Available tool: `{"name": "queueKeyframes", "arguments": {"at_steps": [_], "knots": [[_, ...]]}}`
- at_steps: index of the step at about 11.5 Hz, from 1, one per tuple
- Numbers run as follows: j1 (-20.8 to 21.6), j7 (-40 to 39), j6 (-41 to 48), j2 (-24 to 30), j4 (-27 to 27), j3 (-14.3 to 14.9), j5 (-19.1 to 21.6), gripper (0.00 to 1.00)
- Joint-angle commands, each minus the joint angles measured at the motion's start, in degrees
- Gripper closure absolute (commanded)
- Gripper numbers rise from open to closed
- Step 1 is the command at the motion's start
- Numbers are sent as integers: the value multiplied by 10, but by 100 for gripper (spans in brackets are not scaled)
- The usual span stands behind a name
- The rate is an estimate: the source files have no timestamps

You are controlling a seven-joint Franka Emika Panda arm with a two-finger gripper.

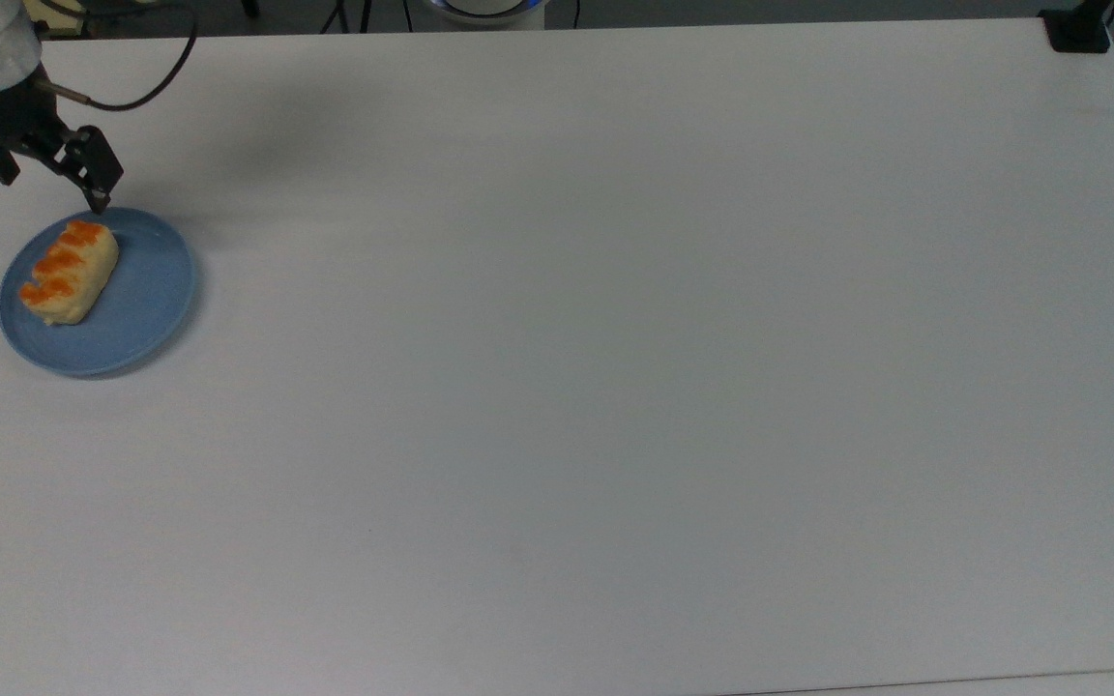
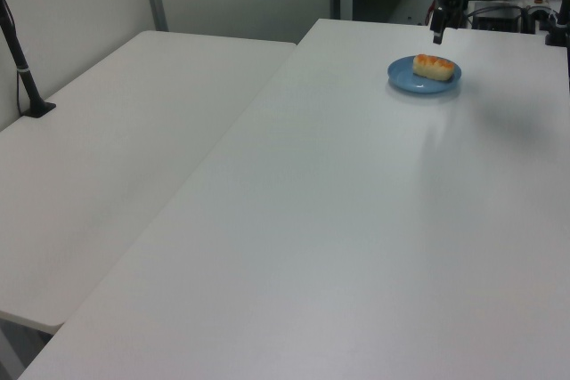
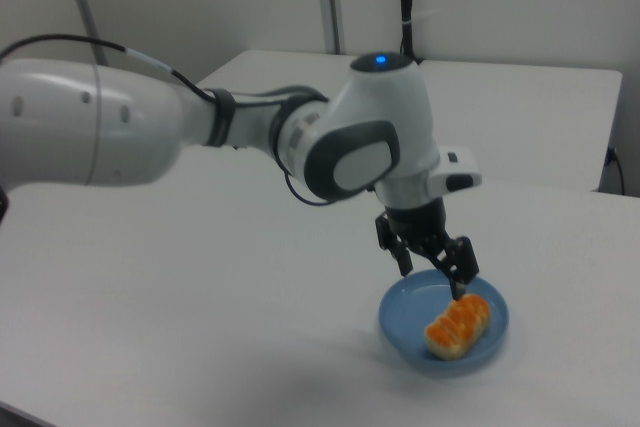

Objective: Put the bread on the table
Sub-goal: 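Lower the gripper and close it on the bread roll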

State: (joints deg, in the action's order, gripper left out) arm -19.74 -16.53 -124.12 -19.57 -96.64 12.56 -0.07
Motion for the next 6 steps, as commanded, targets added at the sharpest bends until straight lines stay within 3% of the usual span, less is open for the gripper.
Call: {"name": "queueKeyframes", "arguments": {"at_steps": [1,6], "knots": [[-2,13,-46,-33,-4,-1,8,0],[-6,9,-77,-64,-5,-1,2,0]]}}
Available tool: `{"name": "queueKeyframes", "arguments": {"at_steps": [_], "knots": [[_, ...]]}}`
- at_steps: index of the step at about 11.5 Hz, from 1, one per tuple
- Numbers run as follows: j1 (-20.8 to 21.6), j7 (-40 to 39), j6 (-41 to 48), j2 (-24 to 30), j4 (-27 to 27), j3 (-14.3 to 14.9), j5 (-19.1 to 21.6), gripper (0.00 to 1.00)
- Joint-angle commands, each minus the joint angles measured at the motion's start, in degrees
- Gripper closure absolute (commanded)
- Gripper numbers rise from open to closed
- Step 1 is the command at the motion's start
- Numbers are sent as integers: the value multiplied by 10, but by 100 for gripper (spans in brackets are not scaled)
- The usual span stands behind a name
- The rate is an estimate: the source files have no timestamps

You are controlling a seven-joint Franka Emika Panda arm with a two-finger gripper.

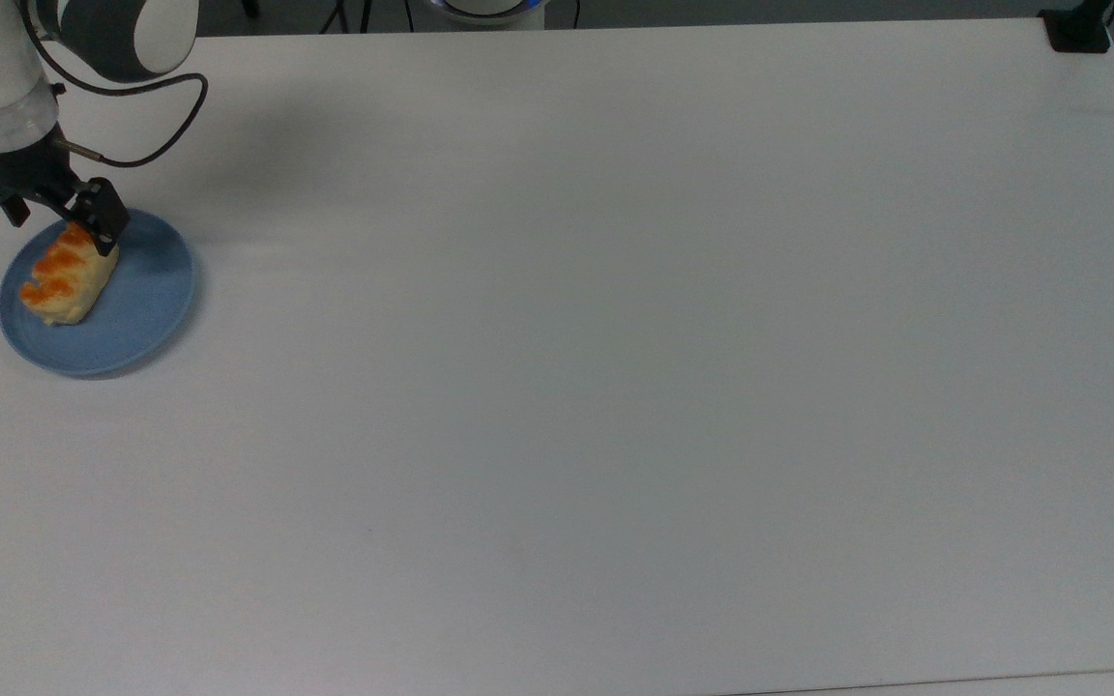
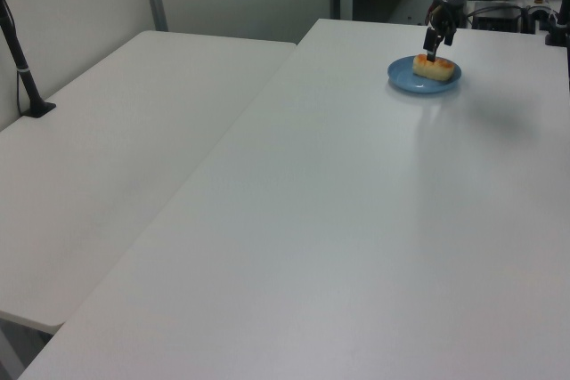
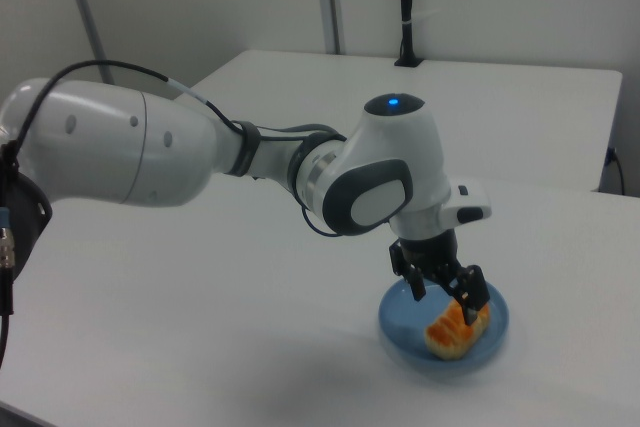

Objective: Put the bread on the table
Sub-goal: 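Lower the gripper and close it on the bread roll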

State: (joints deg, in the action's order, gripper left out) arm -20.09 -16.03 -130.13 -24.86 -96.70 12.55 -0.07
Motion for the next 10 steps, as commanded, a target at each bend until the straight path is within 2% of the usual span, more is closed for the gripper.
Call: {"name": "queueKeyframes", "arguments": {"at_steps": [1,3,4,6,7,9,10], "knots": [[-2,3,-20,-25,-4,-1,-6,0],[-2,3,-32,-32,-9,-1,-11,0],[-2,1,-38,-34,-13,-1,-12,7],[-3,0,-40,-35,-16,-1,-11,65],[-3,1,-38,-31,-15,-1,-9,79],[-1,3,-16,11,-16,-8,-8,79],[5,2,32,43,-14,-12,-8,83]]}}
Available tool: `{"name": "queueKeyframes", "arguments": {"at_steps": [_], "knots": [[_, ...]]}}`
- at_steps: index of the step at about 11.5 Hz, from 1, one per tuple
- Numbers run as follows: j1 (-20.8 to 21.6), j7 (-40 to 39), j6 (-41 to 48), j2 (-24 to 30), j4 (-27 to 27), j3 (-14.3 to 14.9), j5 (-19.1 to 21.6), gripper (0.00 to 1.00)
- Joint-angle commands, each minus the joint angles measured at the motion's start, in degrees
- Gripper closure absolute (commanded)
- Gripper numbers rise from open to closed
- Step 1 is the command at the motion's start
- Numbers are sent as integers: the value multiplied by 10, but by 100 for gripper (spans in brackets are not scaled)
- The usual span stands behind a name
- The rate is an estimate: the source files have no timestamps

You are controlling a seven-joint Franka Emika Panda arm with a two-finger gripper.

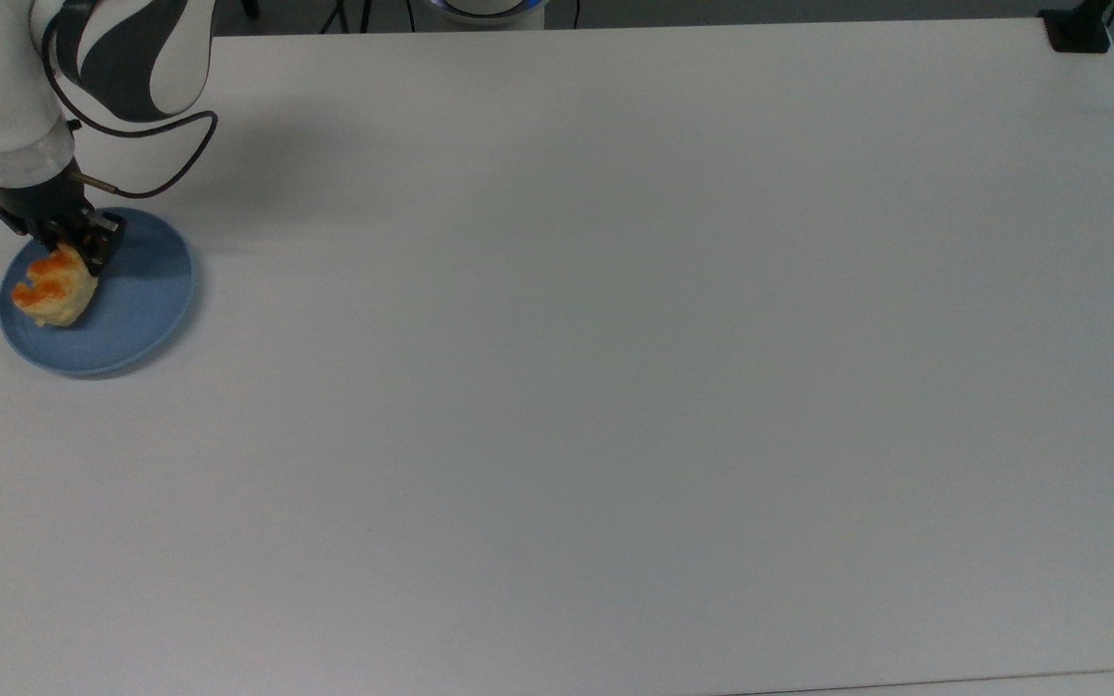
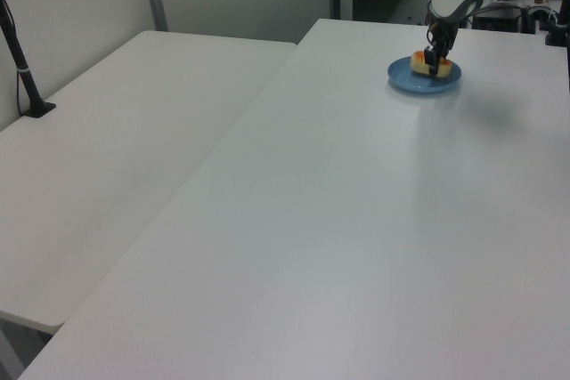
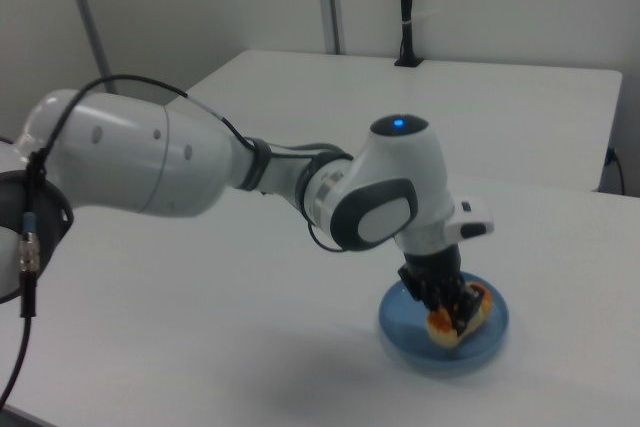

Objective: Put the bread on the table
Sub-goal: 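Lift the bread roll off the blue plate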

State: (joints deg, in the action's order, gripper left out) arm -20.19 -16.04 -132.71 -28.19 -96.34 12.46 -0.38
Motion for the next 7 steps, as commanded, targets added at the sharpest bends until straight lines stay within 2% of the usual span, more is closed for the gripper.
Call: {"name": "queueKeyframes", "arguments": {"at_steps": [1,2,5,7], "knots": [[15,1,114,108,-16,-22,-5,83],[19,0,169,144,-16,-44,-5,83],[21,0,319,228,-18,-142,-5,83],[25,0,364,243,-19,-217,-5,83]]}}
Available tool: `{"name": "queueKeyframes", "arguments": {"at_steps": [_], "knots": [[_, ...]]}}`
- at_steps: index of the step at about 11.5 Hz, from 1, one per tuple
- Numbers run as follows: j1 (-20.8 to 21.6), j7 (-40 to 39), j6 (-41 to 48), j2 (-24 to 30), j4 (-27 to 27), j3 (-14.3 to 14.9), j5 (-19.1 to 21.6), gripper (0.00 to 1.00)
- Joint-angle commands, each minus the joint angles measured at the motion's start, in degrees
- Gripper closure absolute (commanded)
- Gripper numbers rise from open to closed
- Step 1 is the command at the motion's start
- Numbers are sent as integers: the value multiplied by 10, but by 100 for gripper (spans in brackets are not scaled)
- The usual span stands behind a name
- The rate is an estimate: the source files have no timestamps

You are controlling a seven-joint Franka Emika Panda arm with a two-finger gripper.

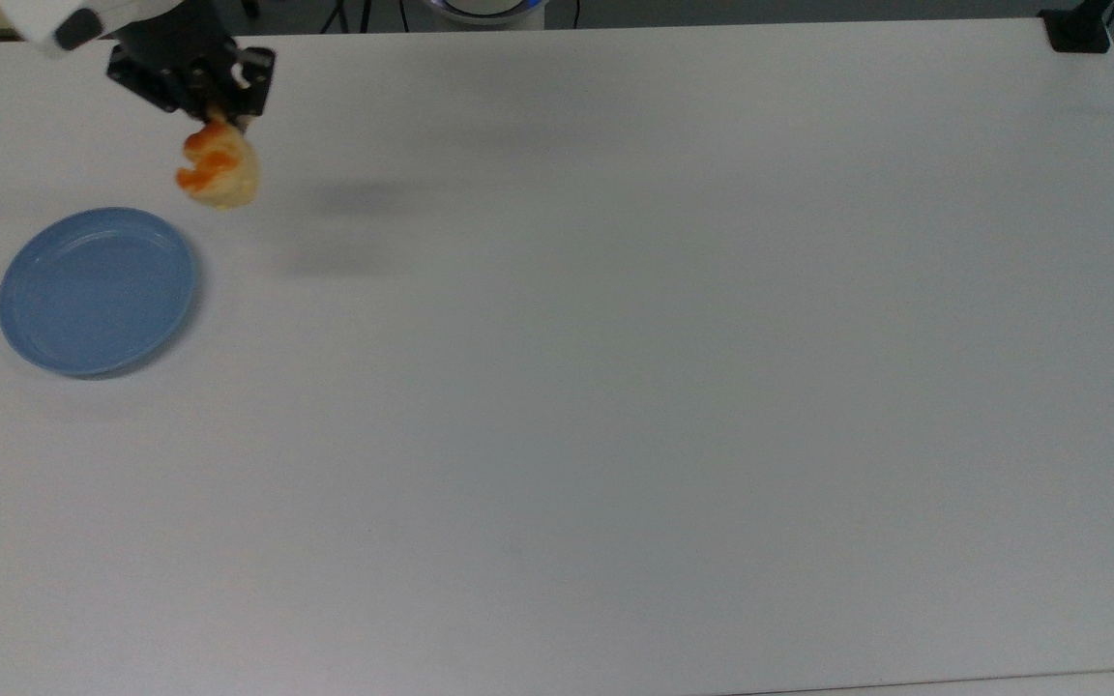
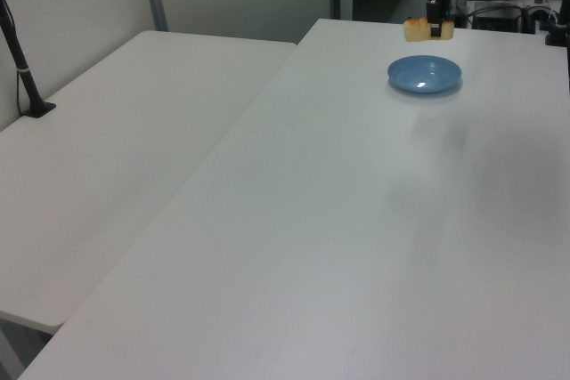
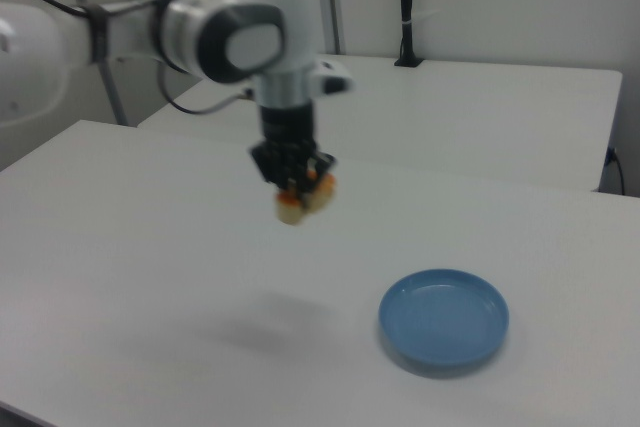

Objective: Put the bread on the table
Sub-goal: 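Lift the bread roll off the blue plate, then carry the bread roll away from the plate and lower it onto the table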

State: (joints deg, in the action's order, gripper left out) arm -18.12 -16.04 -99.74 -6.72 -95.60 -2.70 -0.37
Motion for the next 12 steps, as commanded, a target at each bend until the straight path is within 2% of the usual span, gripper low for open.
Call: {"name": "queueKeyframes", "arguments": {"at_steps": [1,3,5,6,7,9,12], "knots": [[18,1,42,28,-32,-89,-5,83],[72,7,19,20,-71,-95,-4,82],[105,30,-90,16,-130,-95,4,82],[128,69,-146,4,-149,-95,4,82],[144,96,-196,-19,-154,-95,3,82],[172,113,-236,-59,-151,-95,-6,82],[183,117,-284,-103,-149,-94,-22,81]]}}
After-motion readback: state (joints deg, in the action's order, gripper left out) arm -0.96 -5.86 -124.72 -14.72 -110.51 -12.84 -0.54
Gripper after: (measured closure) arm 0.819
